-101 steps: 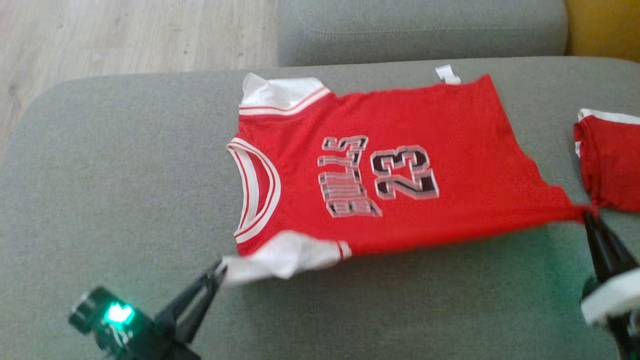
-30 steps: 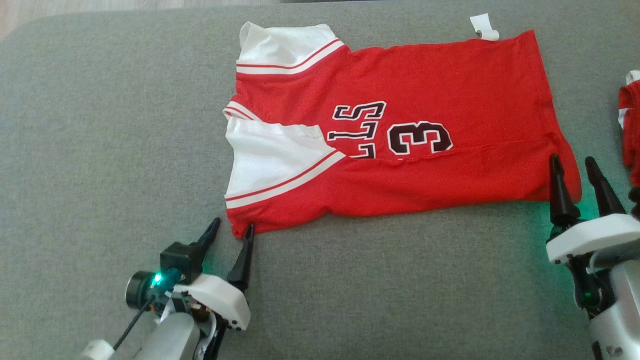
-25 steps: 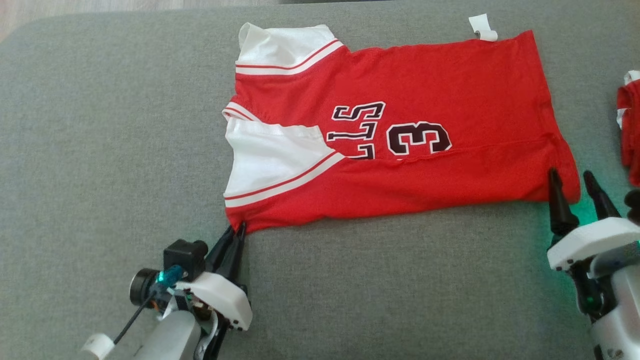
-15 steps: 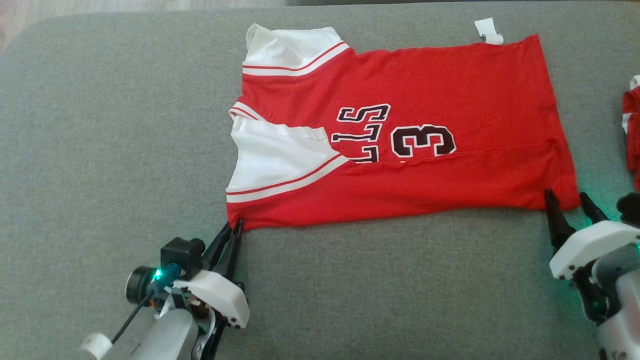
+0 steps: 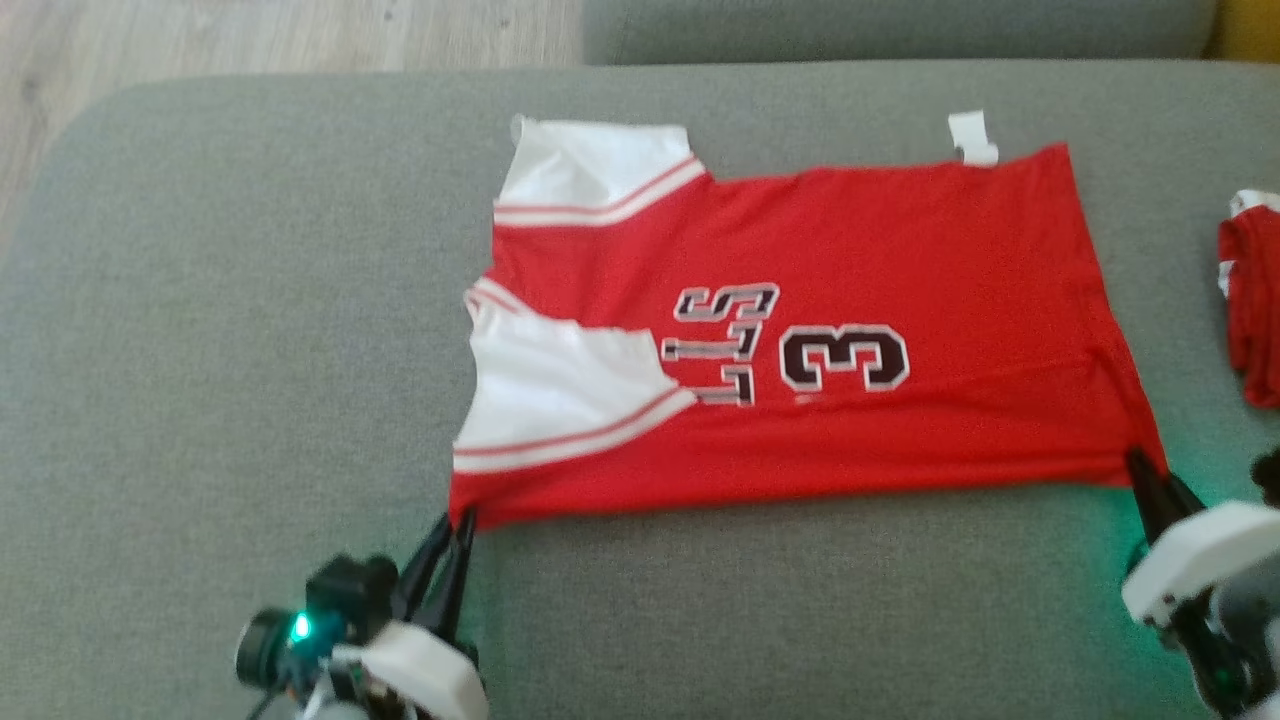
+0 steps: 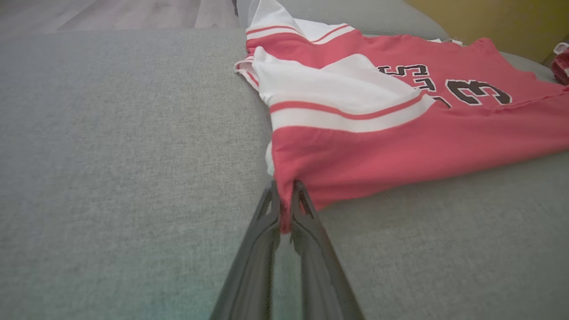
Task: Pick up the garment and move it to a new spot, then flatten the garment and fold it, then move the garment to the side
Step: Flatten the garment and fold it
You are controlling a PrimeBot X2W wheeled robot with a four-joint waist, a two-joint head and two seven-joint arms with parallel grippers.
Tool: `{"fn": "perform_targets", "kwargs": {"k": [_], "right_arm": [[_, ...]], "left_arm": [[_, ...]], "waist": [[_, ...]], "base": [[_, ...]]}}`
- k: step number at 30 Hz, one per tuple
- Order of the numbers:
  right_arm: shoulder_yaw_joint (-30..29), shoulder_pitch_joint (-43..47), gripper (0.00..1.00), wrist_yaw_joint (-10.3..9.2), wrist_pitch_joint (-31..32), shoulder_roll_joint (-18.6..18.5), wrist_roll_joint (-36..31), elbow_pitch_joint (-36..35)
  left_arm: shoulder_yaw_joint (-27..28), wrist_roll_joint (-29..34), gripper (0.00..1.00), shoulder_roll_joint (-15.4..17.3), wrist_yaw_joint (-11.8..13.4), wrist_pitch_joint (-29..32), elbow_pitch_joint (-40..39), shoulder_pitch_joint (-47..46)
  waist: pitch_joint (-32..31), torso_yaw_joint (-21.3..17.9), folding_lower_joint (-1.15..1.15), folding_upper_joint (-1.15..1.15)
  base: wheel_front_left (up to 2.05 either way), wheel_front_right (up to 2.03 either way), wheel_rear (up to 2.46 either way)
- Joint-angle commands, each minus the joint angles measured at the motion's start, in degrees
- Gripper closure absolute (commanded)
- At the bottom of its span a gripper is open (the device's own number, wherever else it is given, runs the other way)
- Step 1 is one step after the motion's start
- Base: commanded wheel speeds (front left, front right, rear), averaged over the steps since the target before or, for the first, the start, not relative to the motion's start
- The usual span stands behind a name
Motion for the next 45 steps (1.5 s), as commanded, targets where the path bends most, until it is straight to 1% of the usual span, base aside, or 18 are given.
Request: {"fn": "perform_targets", "kwargs": {"k": [1, 6, 12, 13, 14, 15, 16, 17, 20, 23, 26, 29, 32, 33, 34, 39, 42, 45], "right_arm": [[-0.10, 1.38, 1.00, -0.05, -0.02, -2.38, 0.61, -2.49], [-1.33, 7.83, 1.00, -0.05, 0.70, -2.95, 1.33, -7.03], [-4.18, 14.68, 1.00, -0.05, 1.76, -1.75, 1.56, -11.36], [-4.61, 15.25, 0.93, -0.05, 1.93, -1.43, 1.47, -11.84], [-4.94, 15.65, 0.70, -0.05, 2.10, -1.14, 1.30, -12.27], [-5.30, 15.92, 0.50, -0.05, 2.31, -0.84, 1.11, -12.60], [-5.78, 16.11, 0.23, -0.05, 2.60, -0.41, 1.00, -12.80], [-6.10, 16.23, 0.00, -0.05, 2.91, -0.03, 0.87, -13.03], [-6.66, 16.39, 0.00, -0.05, 3.17, 0.66, 0.08, -14.13], [-6.83, 15.99, 0.00, -0.05, 2.72, 0.91, -0.80, -15.91], [-6.48, 15.31, 0.00, -0.05, 1.75, 0.60, -1.83, -18.41], [-5.38, 13.88, 0.00, -0.05, 0.05, 0.11, -2.50, -20.79], [-3.80, 12.66, 0.00, -0.05, -0.28, -0.13, -1.87, -21.87], [-1.89, 11.35, 0.00, -0.05, -0.22, -1.02, -1.43, -22.56], [-0.96, 10.54, 0.00, -0.05, -0.22, -1.50, -1.20, -22.89], [1.85, 5.56, 0.00, -0.05, -0.92, -3.56, -0.20, -23.99], [3.41, 2.81, 0.00, -0.05, -1.31, -4.47, 0.21, -24.45], [4.69, 0.59, 0.00, -0.05, -1.97, -5.26, 0.64, -24.47]], "left_arm": [[1.89, -0.42, 1.00, 1.97, 1.06, 0.18, -2.72, 0.56], [1.09, -1.05, 1.00, 2.90, 2.15, 1.93, -7.88, 6.24], [-0.22, -1.14, 1.00, 4.42, 3.24, 5.22, -13.15, 10.91], [-0.21, -1.25, 1.00, 4.63, 3.47, 5.74, -13.74, 11.28], [-0.18, -1.35, 1.00, 4.84, 3.66, 6.20, -14.27, 11.56], [-0.10, -1.46, 1.00, 5.06, 3.78, 6.49, -14.75, 11.72], [-0.12, -1.46, 1.00, 5.31, 3.75, 6.64, -15.21, 11.80], [-0.37, -1.53, 1.00, 5.58, 3.50, 7.21, -15.46, 11.87], [-0.96, -2.48, 0.00, 5.90, 3.00, 9.86, -16.33, 12.08], [-1.08, -3.26, 0.00, 6.40, 3.12, 12.41, -18.29, 12.23], [-0.66, -3.39, 0.00, 7.50, 2.96, 14.02, -22.87, 10.92], [2.06, -4.41, 0.00, 8.01, 3.07, 14.58, -27.88, 6.36], [3.81, -4.67, 0.00, 9.00, 2.81, 16.32, -29.39, 1.53], [5.03, -4.16, 0.00, 10.38, 2.25, 18.86, -28.64, -4.60], [5.28, -3.90, 0.00, 11.11, 1.47, 20.22, -27.60, -8.02], [4.48, -5.27, 0.00, 12.80, -4.57, 28.70, -18.77, -26.33], [2.38, -5.88, 0.00, 13.26, -6.61, 34.31, -11.57, -36.30], [0.27, -6.64, 0.00, 13.26, -7.49, 37.76, -5.09, -44.42]], "waist": [[-0.91, -0.13, 0.00, 0.00], [-2.79, -0.33, 0.00, 0.00], [-4.09, -0.28, 0.00, 0.00], [-4.11, -0.31, 0.00, 0.00], [-4.11, -0.37, 0.00, 0.00], [-4.10, -0.44, 0.00, 0.00], [-4.11, -0.50, 0.00, 0.00], [-4.16, -0.55, 0.00, 0.00], [-4.03, -0.77, 0.00, 0.00], [-3.49, -1.17, 0.00, 0.00], [-2.32, -1.62, 0.00, 0.00], [-0.09, -2.04, 0.00, 0.00], [1.46, -2.42, 0.00, 0.00], [2.96, -2.89, 0.00, 0.00], [3.80, -3.26, 0.00, 0.00], [8.28, -5.41, 0.00, 0.00], [10.85, -7.24, 0.00, 0.00], [13.34, -9.01, 0.00, 0.00]], "base": [[0.00, 0.00, 0.00], [0.00, 0.00, 0.00], [0.00, 0.00, 0.00], [0.00, 0.00, 0.00], [0.00, 0.00, 0.00], [0.00, 0.00, 0.00], [0.00, 0.00, 0.00], [0.00, 0.00, 0.00], [0.00, 0.00, 0.00], [0.00, 0.00, 0.00], [0.00, 0.00, 0.00], [0.00, 0.00, 0.00], [0.00, 0.00, 0.00], [0.00, 0.00, 0.00], [0.00, 0.00, 0.00], [0.00, 0.00, 0.00], [0.00, 0.00, 0.00], [0.00, 0.00, 0.00]]}}
